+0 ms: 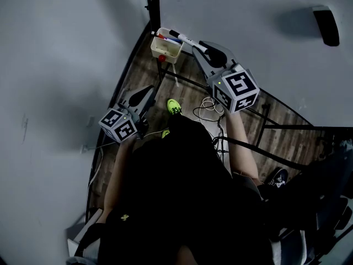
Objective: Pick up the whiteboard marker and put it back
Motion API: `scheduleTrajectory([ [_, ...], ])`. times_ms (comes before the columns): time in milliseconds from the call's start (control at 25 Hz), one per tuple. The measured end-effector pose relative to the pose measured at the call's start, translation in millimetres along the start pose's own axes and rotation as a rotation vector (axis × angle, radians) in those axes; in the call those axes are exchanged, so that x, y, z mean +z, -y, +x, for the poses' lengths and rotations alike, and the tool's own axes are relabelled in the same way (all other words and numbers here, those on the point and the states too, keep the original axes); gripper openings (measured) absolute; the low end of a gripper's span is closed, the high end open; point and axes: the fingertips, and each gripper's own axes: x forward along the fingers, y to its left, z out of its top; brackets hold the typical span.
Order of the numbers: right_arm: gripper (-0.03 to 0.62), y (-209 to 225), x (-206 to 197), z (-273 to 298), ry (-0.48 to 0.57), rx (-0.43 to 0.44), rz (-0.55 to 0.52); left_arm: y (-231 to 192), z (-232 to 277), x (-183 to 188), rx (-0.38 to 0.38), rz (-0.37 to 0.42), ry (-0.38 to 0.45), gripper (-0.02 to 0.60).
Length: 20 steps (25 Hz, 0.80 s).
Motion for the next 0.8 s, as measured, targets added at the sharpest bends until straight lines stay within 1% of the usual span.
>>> scheduleTrajectory([
  [280,0.069,-4,3,-8,-0.002,-0.001,-0.011,6,-4,-3,0.003,-0.007,0.005,0.014],
  [800,0.069,-6,-9,3,-0.028,0.014,-0.017,2,-10,-6,0.012,-0.041,0.013,0.014],
])
